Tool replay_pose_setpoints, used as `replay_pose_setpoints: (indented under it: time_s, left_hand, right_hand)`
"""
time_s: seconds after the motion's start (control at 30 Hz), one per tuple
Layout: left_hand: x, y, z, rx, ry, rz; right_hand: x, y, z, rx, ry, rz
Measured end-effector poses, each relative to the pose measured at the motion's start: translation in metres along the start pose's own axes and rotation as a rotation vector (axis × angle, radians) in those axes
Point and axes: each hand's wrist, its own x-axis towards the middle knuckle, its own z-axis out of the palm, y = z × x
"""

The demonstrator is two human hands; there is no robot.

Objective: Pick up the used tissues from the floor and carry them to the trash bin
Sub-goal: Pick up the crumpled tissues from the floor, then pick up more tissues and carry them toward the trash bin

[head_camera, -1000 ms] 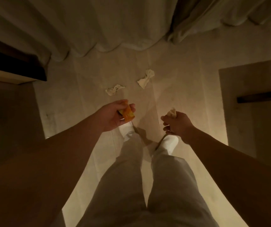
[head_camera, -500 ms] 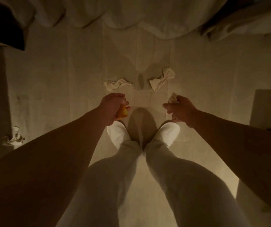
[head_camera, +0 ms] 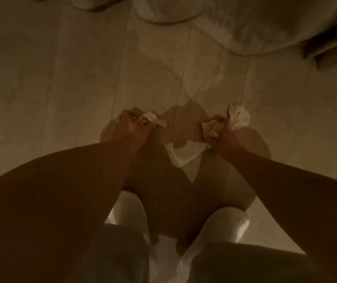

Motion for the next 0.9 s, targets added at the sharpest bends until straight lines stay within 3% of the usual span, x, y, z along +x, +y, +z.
replay_pose_setpoints:
  time_s: [0.13, 0.23, 0.33, 0.5, 0.67, 0.9]
  left_hand:
    - [0.017, -0.011, 0.017, -0.026, 0.028, 0.041]
    - [0.021, -0.019, 0.025, 0.034, 0.027, 0.059]
    - [0.017, -0.014, 0.026, 0.016, -0.042, 0.091]
    - [-0.003, -0.015, 0.013, 0.068, -0.205, 0.113]
    - [-0.089, -0.003, -0.032, 0.04, -0.264, 0.002]
    - [-0.25, 0.03, -0.147, -0.055, -0.305, -0.196]
  right_hand:
    - [0.015, 0.012, 0.018, -0.079, 0.138, 0.04]
    - [0.011, 0.01, 0.023, -0.146, 0.064, 0.077]
    - [0.009, 0.006, 0.025, -0.159, -0.013, 0.092]
    - [-0.009, -0.005, 0.019, -0.071, 0.057, 0.11]
    - [-0.08, -0.043, -0.017, -0.027, 0.026, 0.134]
    - [-0.232, -0.108, -0.099, 0.024, 0.005, 0.074]
